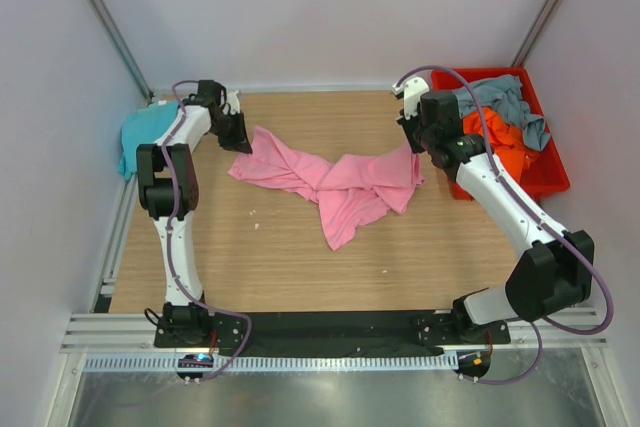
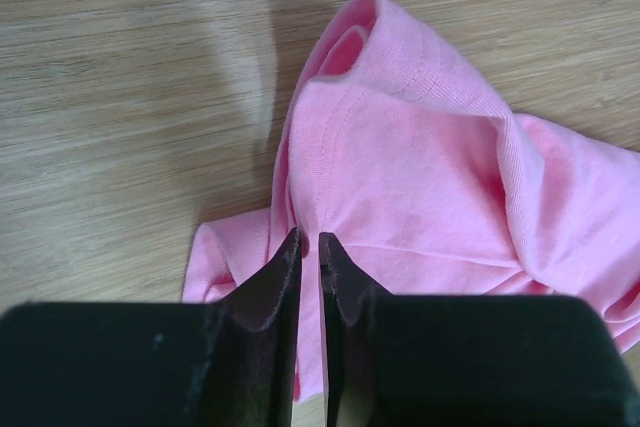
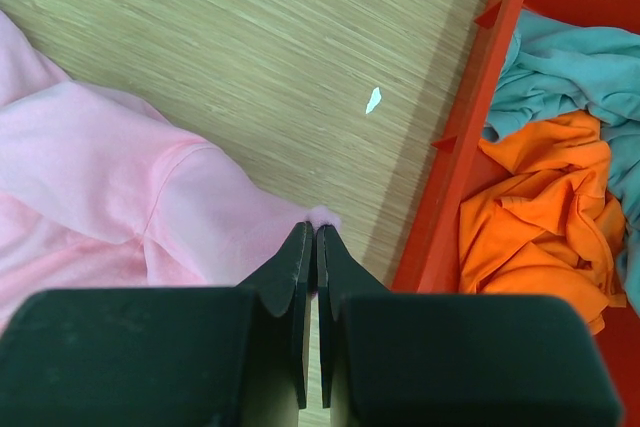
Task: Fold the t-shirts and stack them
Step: Flatten the tshirt out
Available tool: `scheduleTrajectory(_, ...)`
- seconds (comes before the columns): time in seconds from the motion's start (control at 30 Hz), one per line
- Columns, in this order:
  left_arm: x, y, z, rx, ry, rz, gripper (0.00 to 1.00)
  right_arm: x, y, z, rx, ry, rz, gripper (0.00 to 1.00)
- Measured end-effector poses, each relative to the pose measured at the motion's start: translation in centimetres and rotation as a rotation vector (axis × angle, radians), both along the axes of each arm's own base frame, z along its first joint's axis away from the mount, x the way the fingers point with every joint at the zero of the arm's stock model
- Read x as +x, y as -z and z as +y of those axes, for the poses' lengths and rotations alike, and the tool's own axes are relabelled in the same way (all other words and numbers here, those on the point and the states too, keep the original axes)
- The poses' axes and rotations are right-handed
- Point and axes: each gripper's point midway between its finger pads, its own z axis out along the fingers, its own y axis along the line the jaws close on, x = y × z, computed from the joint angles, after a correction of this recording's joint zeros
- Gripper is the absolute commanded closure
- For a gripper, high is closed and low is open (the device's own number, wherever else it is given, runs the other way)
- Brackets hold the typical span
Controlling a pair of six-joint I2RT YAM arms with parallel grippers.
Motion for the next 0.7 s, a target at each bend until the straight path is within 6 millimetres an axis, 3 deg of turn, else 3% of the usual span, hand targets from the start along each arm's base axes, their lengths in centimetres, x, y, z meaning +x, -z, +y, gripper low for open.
scheduleTrajectory(0.53, -0.29, 0.08, 0.02, 0.001, 0.002, 0.012, 0.87, -0.09, 0.06, -0.19, 0.002, 0.002, 0.001, 0.99)
scheduleTrajectory(0.7, -0.36, 0.13, 0.09, 0.006, 0.005, 0.013, 0.80, -0.10, 0.05, -0.14, 0.004, -0.001, 0.002, 0.99)
